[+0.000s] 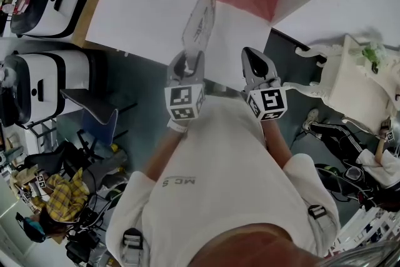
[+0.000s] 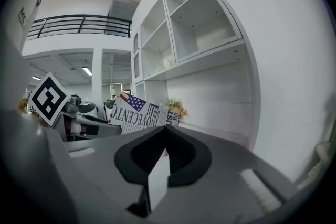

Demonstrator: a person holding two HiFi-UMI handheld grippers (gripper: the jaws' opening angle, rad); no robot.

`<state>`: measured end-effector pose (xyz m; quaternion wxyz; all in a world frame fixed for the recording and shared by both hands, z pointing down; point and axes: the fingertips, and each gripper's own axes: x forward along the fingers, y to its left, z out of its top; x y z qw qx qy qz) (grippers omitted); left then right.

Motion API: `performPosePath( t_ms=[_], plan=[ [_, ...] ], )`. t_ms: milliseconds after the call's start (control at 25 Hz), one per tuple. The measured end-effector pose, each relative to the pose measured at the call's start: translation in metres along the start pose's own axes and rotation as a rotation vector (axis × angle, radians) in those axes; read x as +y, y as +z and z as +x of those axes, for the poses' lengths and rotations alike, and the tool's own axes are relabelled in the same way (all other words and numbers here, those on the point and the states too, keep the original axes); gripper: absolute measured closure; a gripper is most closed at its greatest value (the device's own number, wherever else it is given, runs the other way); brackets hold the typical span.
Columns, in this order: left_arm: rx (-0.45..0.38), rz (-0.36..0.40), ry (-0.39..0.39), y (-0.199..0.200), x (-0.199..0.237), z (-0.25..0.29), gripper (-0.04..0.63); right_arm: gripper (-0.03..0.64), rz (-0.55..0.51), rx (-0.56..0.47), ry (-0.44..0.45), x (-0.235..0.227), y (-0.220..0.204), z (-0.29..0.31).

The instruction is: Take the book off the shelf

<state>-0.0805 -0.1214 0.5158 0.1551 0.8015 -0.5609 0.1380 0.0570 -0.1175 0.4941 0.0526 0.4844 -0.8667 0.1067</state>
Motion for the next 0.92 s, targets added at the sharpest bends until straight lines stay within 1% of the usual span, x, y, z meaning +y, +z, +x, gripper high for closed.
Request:
performPosePath(
  t_ms=[240, 400, 600, 760, 920],
  plan=[
    [0.003, -0.005, 0.005, -0.001, 0.001, -0.004, 0.426, 0.618, -0.007, 0.001, 0.01, 0.003, 0.0, -0.001],
    [0.003, -0.011, 0.008, -0.004, 0.012, -0.004, 0.426, 0.618, -0.038, 0.006, 0.031, 0.013, 0.0, 0.007],
    [-0.003, -0.015, 0.008, -0.003, 0.015, -0.008, 0.426, 0.618, -0.06, 0.007, 0.07, 0.018, 0.005, 0.006],
    [-0.006, -0.014, 0.009, -0.004, 0.018, -0.009, 0.426, 0.618, -0.096, -0.01, 0.081, 0.024, 0.011, 0.008],
    [-0.013, -0.011, 0.009, -0.002, 0.018, -0.006, 0.426, 0.618, -0.065, -0.027, 0.109, 0.029, 0.015, 0.012]
  ],
)
